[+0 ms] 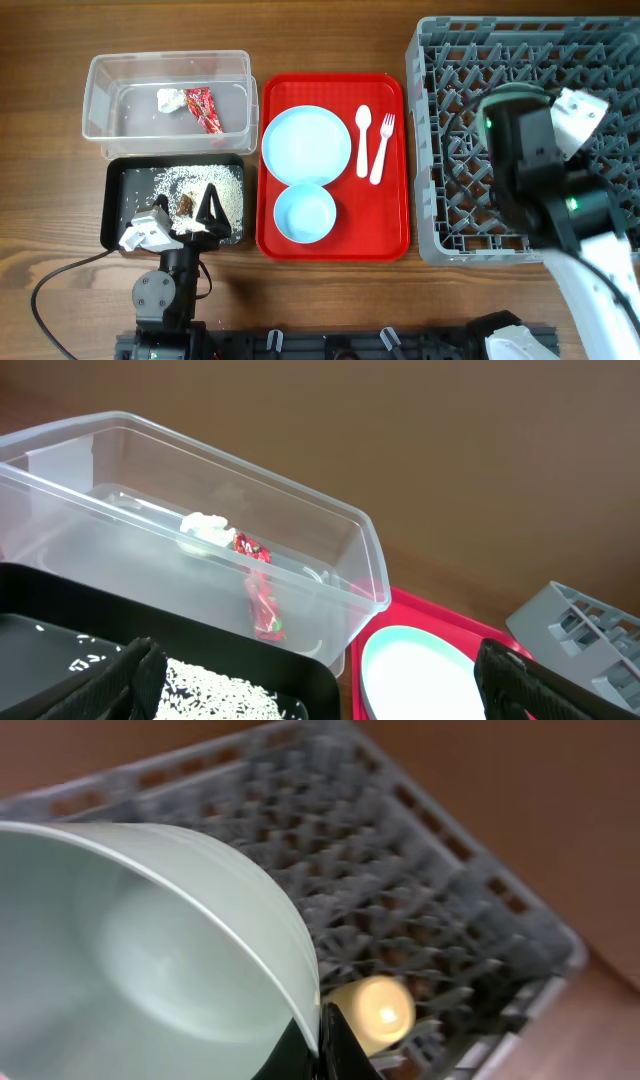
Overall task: Sort waste into correct bins and load items into the dishwasher rack
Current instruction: 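Carry the green bowl with the right gripper toward the dish rack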
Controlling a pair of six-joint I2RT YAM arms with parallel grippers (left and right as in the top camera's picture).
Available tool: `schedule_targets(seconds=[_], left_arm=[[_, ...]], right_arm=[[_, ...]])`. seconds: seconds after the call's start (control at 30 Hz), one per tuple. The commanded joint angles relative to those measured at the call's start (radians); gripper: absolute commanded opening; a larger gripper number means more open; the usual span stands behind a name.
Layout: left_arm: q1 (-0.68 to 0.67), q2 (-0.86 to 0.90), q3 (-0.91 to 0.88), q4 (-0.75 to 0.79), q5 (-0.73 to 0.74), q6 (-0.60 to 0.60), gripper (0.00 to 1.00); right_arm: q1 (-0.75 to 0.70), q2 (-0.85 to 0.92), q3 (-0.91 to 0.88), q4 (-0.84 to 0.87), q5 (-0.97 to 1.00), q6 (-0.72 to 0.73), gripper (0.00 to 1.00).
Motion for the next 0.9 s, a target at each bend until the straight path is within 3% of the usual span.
schedule_targets(seconds=[0.0, 0.23, 0.3, 0.57, 0.87], left_arm=[[0.008, -0.005, -0.002, -0.003, -0.003, -0.009, 1.00], [0.008, -0.005, -0.002, -0.003, -0.003, -0.009, 1.00], [0.008, -0.005, -0.002, -0.003, -0.003, -0.009, 1.00], [0.008, -0.005, -0.002, -0.003, -0.003, -0.009, 1.00], [0.008, -0.005, -0.002, -0.003, -0.003, -0.009, 1.00]], right_arm=[[-0.048, 0.126, 0.015, 0.040, 0.112, 0.019, 0.04], [-0.057, 0.361, 0.015, 0.177, 0.323, -0.113, 0.04], [-0.057, 0.419, 0.015, 0.272, 0.408, -0.219, 0.04], [-0.058, 0.510, 0.015, 0.579, 0.447, -0.566, 0.04], [-0.059, 0.622, 0.015, 0.518, 0.446, -0.577, 0.04]])
